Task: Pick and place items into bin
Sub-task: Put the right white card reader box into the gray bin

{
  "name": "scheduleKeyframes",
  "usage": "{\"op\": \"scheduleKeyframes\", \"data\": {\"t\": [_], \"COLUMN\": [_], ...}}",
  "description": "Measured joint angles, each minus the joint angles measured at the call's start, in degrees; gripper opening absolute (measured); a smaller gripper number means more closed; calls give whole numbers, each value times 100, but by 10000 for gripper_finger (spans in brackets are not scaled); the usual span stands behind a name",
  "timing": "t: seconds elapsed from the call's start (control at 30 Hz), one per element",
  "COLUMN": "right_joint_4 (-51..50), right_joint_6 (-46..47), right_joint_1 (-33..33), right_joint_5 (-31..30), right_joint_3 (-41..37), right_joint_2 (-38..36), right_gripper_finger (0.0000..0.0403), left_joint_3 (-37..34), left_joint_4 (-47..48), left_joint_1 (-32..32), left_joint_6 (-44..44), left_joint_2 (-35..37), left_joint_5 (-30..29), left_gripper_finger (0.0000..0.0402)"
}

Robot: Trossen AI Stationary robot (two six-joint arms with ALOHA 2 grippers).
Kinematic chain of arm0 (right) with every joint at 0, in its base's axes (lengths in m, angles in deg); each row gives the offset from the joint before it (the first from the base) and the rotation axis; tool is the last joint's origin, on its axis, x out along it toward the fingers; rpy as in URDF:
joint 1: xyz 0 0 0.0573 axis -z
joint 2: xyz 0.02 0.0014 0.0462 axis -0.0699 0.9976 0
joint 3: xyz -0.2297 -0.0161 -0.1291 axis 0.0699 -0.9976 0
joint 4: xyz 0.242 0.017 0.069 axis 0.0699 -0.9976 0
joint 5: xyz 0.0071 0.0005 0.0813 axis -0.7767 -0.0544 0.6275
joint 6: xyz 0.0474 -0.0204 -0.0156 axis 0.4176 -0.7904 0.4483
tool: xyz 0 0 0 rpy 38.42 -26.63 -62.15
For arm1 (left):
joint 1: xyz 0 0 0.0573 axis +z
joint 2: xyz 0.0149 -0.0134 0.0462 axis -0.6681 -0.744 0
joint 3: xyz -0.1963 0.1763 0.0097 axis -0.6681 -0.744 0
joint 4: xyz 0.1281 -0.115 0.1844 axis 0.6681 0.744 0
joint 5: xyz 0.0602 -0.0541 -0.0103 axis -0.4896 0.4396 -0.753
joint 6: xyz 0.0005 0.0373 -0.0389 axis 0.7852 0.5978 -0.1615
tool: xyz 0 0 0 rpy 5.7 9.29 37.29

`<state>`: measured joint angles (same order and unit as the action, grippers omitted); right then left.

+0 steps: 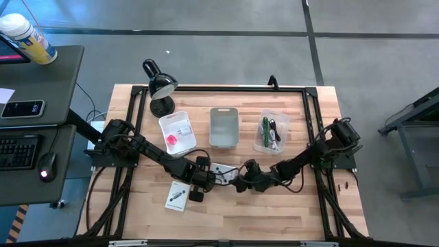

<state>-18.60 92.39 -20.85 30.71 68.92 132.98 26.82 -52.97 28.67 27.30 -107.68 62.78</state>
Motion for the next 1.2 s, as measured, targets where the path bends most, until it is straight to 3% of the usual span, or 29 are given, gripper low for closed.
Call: {"op": "scheduleKeyframes", "data": {"t": [0.33,0.63,1.2], "right_joint_4": [28,-242,-280], "right_joint_6": [-158,-158,-99], "right_joint_1": [-2,7,-190], "right_joint_5": [-13,-145,-238], "right_joint_3": [0,0,31], "right_joint_2": [0,7,13], "right_gripper_finger": [131,13,4], "left_joint_3": [0,0,21], "left_joint_4": [-5,-15,73], "left_joint_1": [2,-22,-28], "left_joint_6": [0,-5,-50], "left_joint_2": [2,2,2], "left_joint_5": [0,-45,61], "left_gripper_finger": [0,0,1]}}
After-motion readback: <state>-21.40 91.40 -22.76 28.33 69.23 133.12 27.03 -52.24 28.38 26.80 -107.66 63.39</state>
